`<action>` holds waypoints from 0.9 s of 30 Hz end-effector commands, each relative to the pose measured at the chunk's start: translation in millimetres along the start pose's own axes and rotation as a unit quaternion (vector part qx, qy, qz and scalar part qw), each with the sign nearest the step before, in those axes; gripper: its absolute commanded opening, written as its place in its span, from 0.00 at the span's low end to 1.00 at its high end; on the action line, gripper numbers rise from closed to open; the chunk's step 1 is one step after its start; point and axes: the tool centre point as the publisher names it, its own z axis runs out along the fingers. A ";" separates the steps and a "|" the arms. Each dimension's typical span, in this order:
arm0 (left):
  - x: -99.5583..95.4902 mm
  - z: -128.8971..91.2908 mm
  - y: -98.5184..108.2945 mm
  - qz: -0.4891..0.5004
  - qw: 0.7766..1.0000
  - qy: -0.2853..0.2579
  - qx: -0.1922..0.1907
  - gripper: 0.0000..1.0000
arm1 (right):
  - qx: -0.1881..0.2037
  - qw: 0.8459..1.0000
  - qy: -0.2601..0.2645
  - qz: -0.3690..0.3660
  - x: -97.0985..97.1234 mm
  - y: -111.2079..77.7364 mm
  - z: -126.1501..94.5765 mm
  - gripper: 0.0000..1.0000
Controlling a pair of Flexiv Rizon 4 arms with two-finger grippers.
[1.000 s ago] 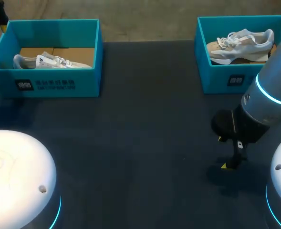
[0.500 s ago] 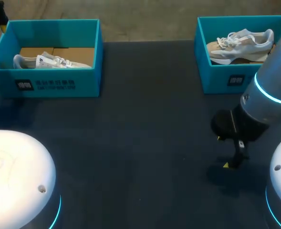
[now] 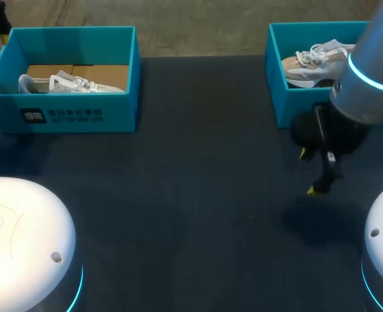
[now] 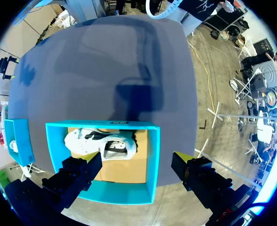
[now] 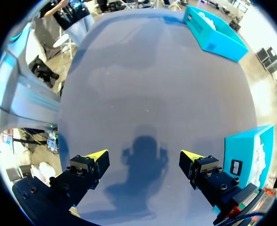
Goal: Take the shoe out of the shoebox, open the shoe tongue, remove and reinsert the insole, then place the shoe into the shoebox
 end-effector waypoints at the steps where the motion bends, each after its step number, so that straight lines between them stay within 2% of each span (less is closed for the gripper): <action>1: 0.3 -0.4 -1.7 0.000 1.000 0.001 -0.002 1.00 | 0.005 1.000 0.005 0.024 -14.8 -2.7 -8.9 1.00; 8: 0.3 -0.4 -1.7 0.000 1.000 0.001 -0.002 1.00 | 0.036 0.997 0.005 0.064 -37.9 -14.1 -30.2 1.00; 14: 0.3 -0.4 -1.7 0.000 1.000 0.001 -0.002 1.00 | 0.043 0.992 -0.001 0.117 -57.9 -25.6 -46.6 1.00; 20: 0.3 -0.4 -1.7 0.000 1.000 0.001 -0.002 1.00 | 0.041 0.980 -0.007 0.196 -84.9 -46.3 -58.5 1.00; 23: 0.3 -0.4 -1.7 0.000 1.000 0.001 -0.002 1.00 | 0.054 0.970 -0.023 0.236 -103.1 -59.5 -67.3 1.00; 27: 0.3 -0.4 -1.7 0.000 1.000 0.001 -0.002 1.00 | 0.054 0.970 -0.023 0.236 -103.1 -59.5 -67.3 1.00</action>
